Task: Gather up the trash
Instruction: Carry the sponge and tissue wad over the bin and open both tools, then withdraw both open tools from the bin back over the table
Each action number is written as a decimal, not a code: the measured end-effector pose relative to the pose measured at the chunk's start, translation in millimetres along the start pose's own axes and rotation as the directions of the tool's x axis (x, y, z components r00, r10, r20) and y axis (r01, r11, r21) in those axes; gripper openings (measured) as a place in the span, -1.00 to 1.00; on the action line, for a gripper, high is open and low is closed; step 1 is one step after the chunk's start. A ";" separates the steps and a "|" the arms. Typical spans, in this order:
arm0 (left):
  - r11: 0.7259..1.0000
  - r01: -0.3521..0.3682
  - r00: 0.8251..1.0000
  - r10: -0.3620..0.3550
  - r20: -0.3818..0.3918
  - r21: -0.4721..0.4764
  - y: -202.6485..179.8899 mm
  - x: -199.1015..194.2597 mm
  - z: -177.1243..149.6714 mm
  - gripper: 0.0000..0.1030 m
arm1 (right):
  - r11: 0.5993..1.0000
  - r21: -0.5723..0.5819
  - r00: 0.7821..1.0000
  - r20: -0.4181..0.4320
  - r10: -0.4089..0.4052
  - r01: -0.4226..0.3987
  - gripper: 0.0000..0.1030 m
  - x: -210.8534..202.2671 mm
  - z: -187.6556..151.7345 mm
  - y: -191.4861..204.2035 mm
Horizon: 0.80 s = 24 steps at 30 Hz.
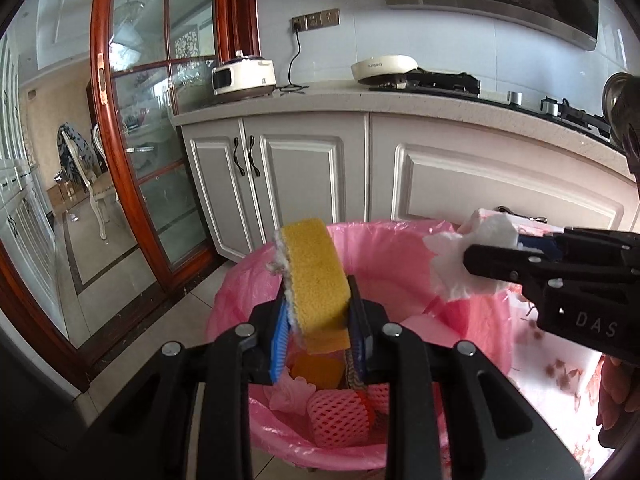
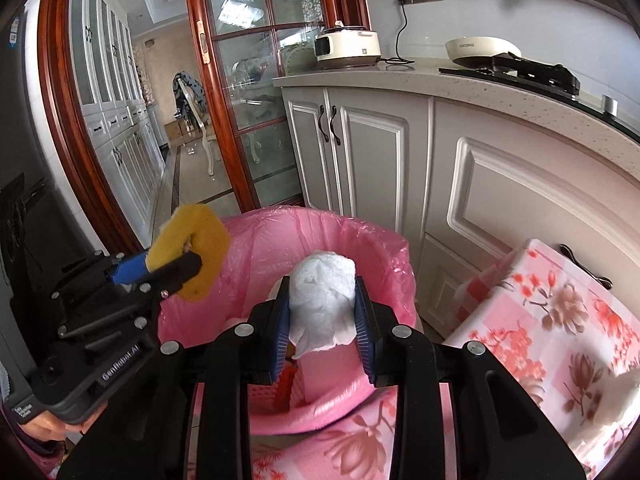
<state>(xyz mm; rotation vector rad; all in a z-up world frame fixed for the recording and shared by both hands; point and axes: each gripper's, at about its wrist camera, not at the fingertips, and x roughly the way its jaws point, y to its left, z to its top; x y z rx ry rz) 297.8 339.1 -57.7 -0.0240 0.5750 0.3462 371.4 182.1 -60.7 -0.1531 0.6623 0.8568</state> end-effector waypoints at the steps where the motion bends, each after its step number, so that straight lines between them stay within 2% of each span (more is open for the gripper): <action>1: 1.000 -0.001 1.000 0.001 -0.007 0.001 0.7 3.9 -0.7 -0.44 | 1.000 -0.002 1.000 -0.004 0.000 0.000 -0.24 2.8 -0.1 0.3; 4: 1.000 -0.020 0.999 0.020 -0.029 -0.001 5.7 10.1 -7.4 -0.35 | 1.000 -0.012 1.000 -0.014 -0.004 0.004 -0.23 9.1 -0.8 1.4; 6: 1.000 -0.029 0.999 0.029 -0.031 -0.009 9.1 8.1 -11.5 -0.27 | 1.000 -0.009 1.000 -0.018 0.002 -0.002 -0.13 9.3 -1.4 0.6; 7: 0.999 -0.035 0.999 0.035 -0.025 -0.009 10.8 5.9 -13.1 -0.14 | 1.000 -0.006 1.000 -0.013 0.004 -0.004 0.01 7.9 -1.7 0.2; 8: 0.999 -0.039 0.999 0.039 -0.019 -0.007 12.2 3.6 -14.2 -0.01 | 1.000 -0.005 1.000 -0.003 0.006 -0.006 0.03 4.8 -2.6 0.1; 12: 0.997 -0.076 0.997 0.076 0.001 0.002 14.6 -12.0 -16.9 0.18 | 1.000 0.001 1.000 0.022 0.002 -0.002 0.04 -16.4 -7.0 -1.3; 15: 0.994 -0.104 0.994 0.105 0.029 -0.023 14.4 -33.1 -20.2 0.50 | 1.000 -0.006 0.998 0.056 -0.007 0.008 0.04 -42.7 -14.3 -3.2; 17: 0.993 -0.112 0.992 0.115 0.052 -0.048 9.7 -52.1 -24.6 0.79 | 1.000 -0.006 0.997 0.077 -0.015 0.015 0.04 -65.8 -23.7 -7.6; 18: 0.993 -0.109 0.992 0.112 0.064 -0.055 4.2 -62.5 -28.4 0.85 | 1.000 -0.006 0.996 0.084 -0.023 0.024 0.04 -78.7 -31.1 -10.2; 19: 0.993 -0.102 0.992 0.105 0.075 -0.052 -2.1 -70.8 -31.9 0.91 | 0.999 -0.008 0.996 0.086 -0.032 0.033 0.04 -87.8 -36.9 -13.0; 24: 0.999 -0.042 0.996 0.040 0.083 0.028 -51.8 -92.5 -47.0 0.91 | 0.994 0.010 0.990 0.090 -0.108 0.107 0.19 -132.9 -76.8 -33.0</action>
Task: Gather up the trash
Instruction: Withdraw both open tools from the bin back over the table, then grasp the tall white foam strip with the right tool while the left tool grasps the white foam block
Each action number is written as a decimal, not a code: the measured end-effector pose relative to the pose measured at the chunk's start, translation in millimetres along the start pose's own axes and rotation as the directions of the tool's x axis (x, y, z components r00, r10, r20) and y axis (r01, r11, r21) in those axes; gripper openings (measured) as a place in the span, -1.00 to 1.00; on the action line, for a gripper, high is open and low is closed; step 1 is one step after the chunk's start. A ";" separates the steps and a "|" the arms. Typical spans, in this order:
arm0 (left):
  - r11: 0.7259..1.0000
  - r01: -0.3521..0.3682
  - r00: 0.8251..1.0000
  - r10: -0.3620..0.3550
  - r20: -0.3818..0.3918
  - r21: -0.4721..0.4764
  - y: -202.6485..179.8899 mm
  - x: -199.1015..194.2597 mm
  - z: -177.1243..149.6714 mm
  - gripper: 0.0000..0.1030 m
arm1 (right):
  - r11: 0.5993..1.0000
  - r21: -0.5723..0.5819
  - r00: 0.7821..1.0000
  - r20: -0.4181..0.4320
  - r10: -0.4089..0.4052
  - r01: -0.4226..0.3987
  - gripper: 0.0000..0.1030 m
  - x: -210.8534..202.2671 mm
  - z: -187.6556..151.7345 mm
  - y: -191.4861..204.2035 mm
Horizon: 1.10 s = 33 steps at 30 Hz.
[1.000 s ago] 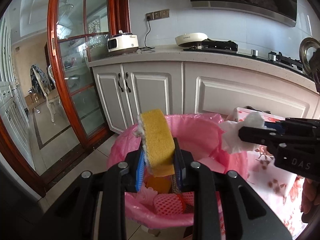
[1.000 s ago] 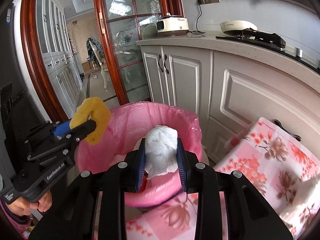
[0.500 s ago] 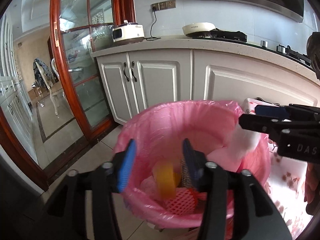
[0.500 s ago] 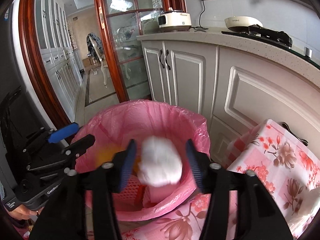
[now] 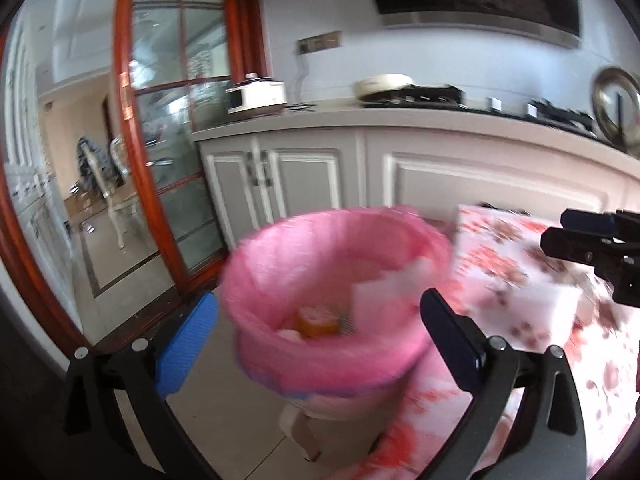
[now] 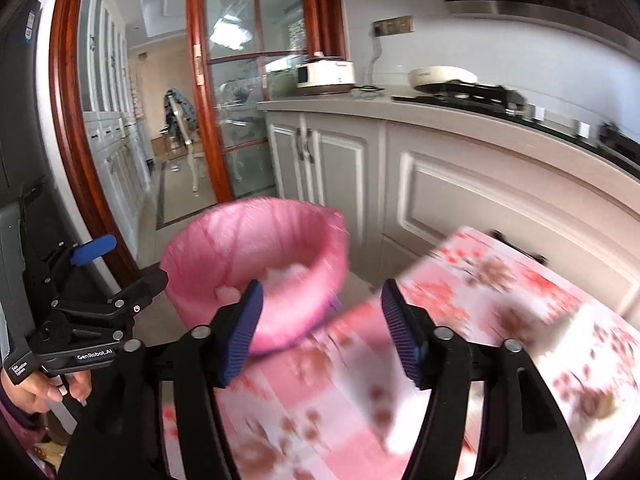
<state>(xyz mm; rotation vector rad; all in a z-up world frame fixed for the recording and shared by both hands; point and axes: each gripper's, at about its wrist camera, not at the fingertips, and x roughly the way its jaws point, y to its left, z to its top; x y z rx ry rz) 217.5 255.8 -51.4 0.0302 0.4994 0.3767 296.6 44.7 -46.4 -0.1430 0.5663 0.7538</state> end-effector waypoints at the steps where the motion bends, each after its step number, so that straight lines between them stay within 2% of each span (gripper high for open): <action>1: 1.000 0.012 1.000 -0.012 0.003 0.008 -8.9 -3.0 -2.4 0.91 | 1.000 0.009 1.000 -0.006 -0.020 0.020 0.19 -7.8 -8.2 -7.2; 5: 0.995 0.092 0.995 -0.093 0.021 0.023 -55.3 -14.2 -9.2 0.91 | 0.994 0.076 0.996 -0.032 -0.083 0.085 0.19 -34.1 -37.4 -39.3; 11: 0.980 0.196 0.979 -0.198 0.051 0.047 -121.1 -27.1 -19.6 0.91 | 0.967 0.184 0.984 -0.052 -0.171 0.178 0.19 -71.8 -77.0 -86.5; 17: 0.964 0.259 0.966 -0.259 -0.008 0.066 -161.2 -28.6 -31.8 0.91 | 0.925 0.267 0.963 -0.082 -0.258 0.271 0.19 -98.3 -112.5 -128.9; 19: 0.961 0.264 0.965 -0.263 -0.018 0.082 -168.6 -29.1 -35.6 0.91 | 0.910 0.289 0.954 -0.099 -0.282 0.299 0.19 -100.9 -121.1 -141.4; 23: 0.968 0.232 0.973 -0.233 -0.003 0.100 -175.7 -30.9 -38.3 0.91 | 0.876 0.346 0.942 -0.121 -0.313 0.336 0.19 -103.9 -131.3 -167.5; 33: 0.971 0.223 0.974 -0.219 -0.056 0.079 -174.4 -12.3 -40.9 0.89 | 0.858 0.361 0.931 -0.131 -0.341 0.365 0.19 -87.3 -130.0 -192.0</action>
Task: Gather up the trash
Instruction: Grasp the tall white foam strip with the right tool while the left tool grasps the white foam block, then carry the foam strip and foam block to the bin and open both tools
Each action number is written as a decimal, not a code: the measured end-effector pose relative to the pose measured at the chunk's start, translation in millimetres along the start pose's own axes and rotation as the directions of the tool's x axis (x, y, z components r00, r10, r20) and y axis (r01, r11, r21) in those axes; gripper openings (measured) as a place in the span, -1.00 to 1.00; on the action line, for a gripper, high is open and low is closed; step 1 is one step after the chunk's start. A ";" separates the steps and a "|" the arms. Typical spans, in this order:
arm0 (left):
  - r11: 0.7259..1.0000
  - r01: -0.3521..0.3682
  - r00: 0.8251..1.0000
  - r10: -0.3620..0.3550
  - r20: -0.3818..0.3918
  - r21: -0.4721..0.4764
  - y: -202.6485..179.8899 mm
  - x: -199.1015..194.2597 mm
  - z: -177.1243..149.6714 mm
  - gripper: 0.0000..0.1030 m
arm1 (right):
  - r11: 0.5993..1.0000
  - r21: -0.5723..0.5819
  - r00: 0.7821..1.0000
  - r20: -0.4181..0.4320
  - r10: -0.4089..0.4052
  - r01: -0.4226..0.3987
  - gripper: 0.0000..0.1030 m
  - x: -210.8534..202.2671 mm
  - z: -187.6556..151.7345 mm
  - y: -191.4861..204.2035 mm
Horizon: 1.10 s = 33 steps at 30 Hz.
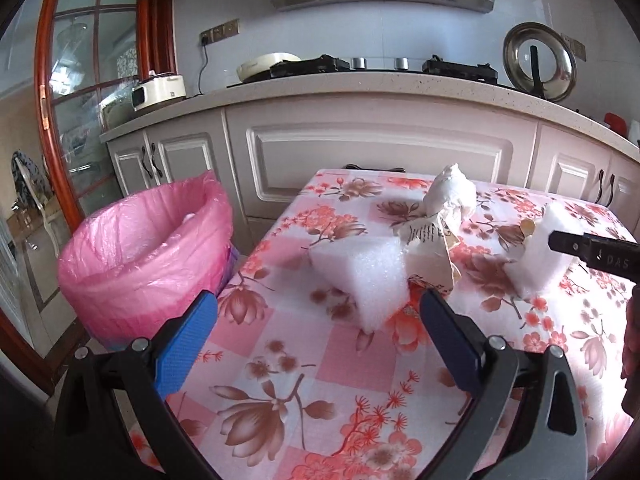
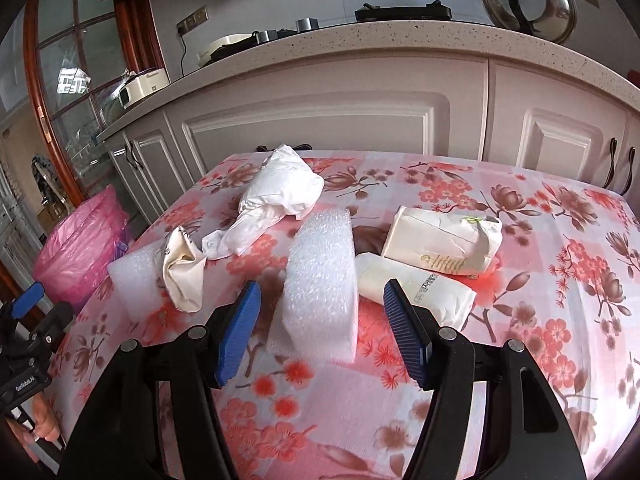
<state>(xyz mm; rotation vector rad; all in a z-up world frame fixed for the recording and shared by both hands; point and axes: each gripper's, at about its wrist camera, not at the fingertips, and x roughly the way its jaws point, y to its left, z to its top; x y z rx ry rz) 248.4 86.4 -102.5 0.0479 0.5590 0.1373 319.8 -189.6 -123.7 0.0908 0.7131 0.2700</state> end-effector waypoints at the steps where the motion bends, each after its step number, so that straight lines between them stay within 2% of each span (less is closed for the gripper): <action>1: 1.000 -0.005 1.000 0.005 0.003 0.008 -1.8 0.9 0.4 0.88 | 1.000 -0.003 1.000 -0.006 -0.001 0.001 0.19 2.7 0.7 0.1; 4: 1.000 -0.005 1.000 0.005 0.004 0.019 -6.7 4.2 1.4 0.88 | 1.000 -0.003 1.000 -0.030 -0.005 0.005 0.17 10.2 -0.9 -1.9; 6: 1.000 -0.008 1.000 0.008 -0.002 0.022 -10.1 8.3 2.4 0.88 | 1.000 0.003 0.999 -0.036 0.013 -0.012 -0.06 12.4 -2.9 -4.5; 7: 1.000 -0.009 1.000 0.009 -0.012 0.023 -12.0 12.1 3.2 0.88 | 1.000 -0.002 0.999 -0.040 0.017 -0.017 -0.31 13.0 -3.7 -4.7; 12: 1.000 -0.019 0.999 0.020 -0.046 0.023 -19.7 29.1 8.1 0.88 | 0.999 -0.024 0.999 -0.005 0.039 -0.039 -0.31 1.4 -5.9 -3.8; 19: 1.000 -0.030 0.996 0.031 -0.085 0.010 -34.3 61.2 21.8 0.69 | 0.998 0.007 0.998 0.013 0.062 -0.062 -0.31 -8.8 -6.3 -12.4; 24: 0.999 -0.048 0.993 0.046 -0.106 -0.018 -40.4 78.9 33.1 0.64 | 0.996 0.027 0.997 0.024 0.080 -0.080 -0.31 -12.9 -4.4 -19.0; 27: 0.997 -0.069 0.989 0.065 -0.132 -0.028 -39.3 90.8 37.2 0.55 | 0.996 0.026 0.996 0.029 0.085 -0.085 -0.31 -14.4 -3.8 -21.0; 30: 0.996 -0.078 0.985 0.070 -0.160 -0.042 -36.8 101.1 37.0 0.32 | 0.996 0.029 0.996 0.029 0.084 -0.085 -0.31 -15.1 -5.1 -23.1; 31: 0.996 -0.075 0.984 0.066 -0.168 -0.048 -35.5 103.7 35.2 0.14 | 0.996 0.031 0.996 0.027 0.084 -0.085 -0.31 -15.3 -5.8 -24.1; 33: 0.996 -0.072 0.985 0.064 -0.162 -0.046 -34.9 103.3 31.8 0.10 | 0.996 0.036 0.996 0.027 0.082 -0.083 -0.31 -16.7 -7.8 -25.6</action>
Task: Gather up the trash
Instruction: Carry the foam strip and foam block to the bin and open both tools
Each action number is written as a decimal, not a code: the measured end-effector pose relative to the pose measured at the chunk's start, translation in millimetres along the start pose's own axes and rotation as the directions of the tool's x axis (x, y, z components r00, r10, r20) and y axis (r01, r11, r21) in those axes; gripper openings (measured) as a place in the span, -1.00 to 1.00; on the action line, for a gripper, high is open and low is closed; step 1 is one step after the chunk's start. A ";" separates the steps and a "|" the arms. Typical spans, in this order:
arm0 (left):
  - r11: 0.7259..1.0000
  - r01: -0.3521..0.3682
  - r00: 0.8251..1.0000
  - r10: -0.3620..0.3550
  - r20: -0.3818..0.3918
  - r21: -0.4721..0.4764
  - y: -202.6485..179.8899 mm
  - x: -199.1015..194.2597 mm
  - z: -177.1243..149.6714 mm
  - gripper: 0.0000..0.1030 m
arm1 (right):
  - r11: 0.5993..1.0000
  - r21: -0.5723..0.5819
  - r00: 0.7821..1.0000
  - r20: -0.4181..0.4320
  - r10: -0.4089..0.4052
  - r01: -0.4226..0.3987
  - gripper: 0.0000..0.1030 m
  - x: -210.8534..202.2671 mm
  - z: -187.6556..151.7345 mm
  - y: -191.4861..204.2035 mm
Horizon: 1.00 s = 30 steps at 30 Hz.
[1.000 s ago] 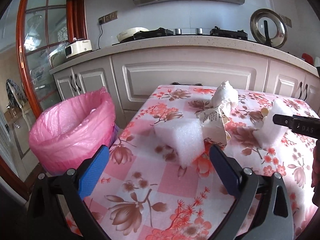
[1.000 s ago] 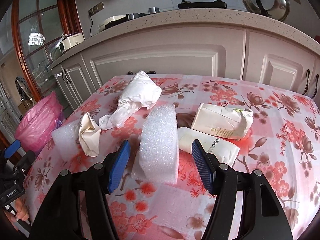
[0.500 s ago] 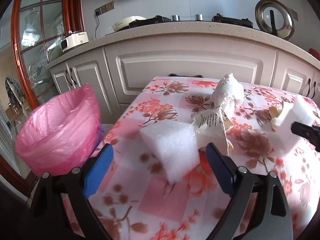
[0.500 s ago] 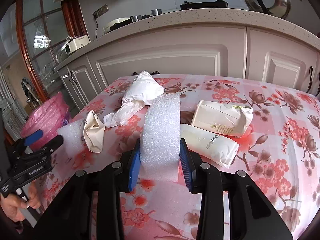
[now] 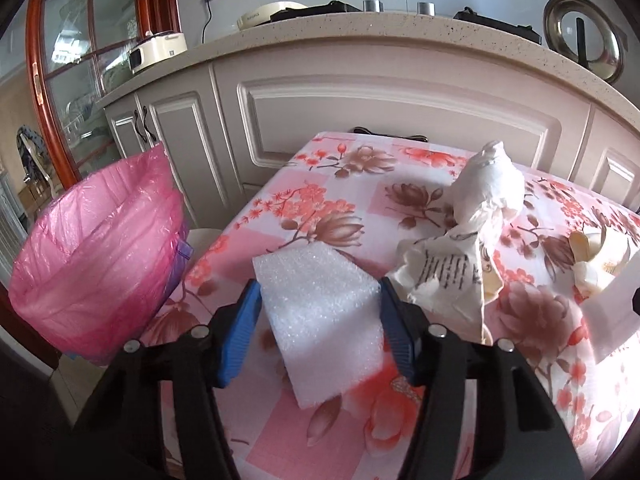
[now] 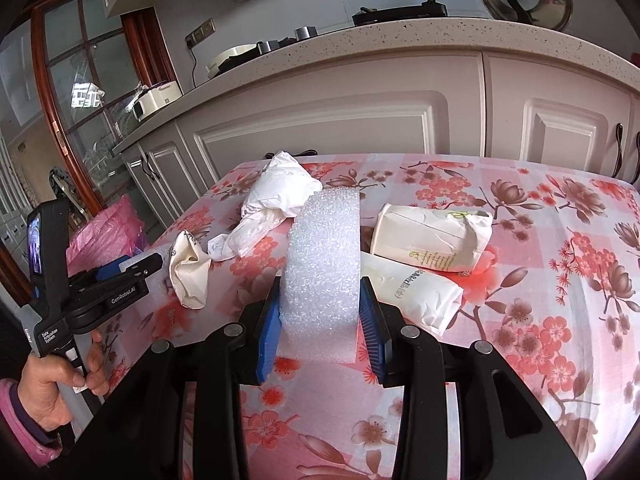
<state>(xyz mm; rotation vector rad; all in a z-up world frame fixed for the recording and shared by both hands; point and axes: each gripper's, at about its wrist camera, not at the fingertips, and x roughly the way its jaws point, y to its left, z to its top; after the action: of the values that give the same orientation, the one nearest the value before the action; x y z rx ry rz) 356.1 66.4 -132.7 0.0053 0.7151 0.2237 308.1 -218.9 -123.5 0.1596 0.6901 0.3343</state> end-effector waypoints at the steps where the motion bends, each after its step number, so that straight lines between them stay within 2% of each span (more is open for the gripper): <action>1: 1.000 0.001 1.000 -0.001 0.005 0.006 0.5 -2.4 -1.4 0.08 | 1.000 0.000 1.000 -0.001 0.001 -0.001 -0.31 -0.8 -1.0 -0.1; 15: 0.999 0.043 0.989 -0.046 0.140 0.025 12.3 -80.1 -32.8 0.07 | 0.999 -0.044 0.999 0.012 0.030 -0.029 -0.31 -25.3 -16.2 29.2; 30: 0.991 0.100 0.971 -0.116 0.208 0.087 15.6 -132.6 -68.0 0.07 | 0.989 -0.139 0.999 0.008 0.045 -0.044 -0.31 -39.8 -31.2 75.4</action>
<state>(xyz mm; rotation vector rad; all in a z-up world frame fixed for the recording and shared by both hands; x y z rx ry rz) 211.5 49.6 -96.7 0.0617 0.5083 0.0890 240.4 -161.4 -104.4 0.0444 0.6506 0.4226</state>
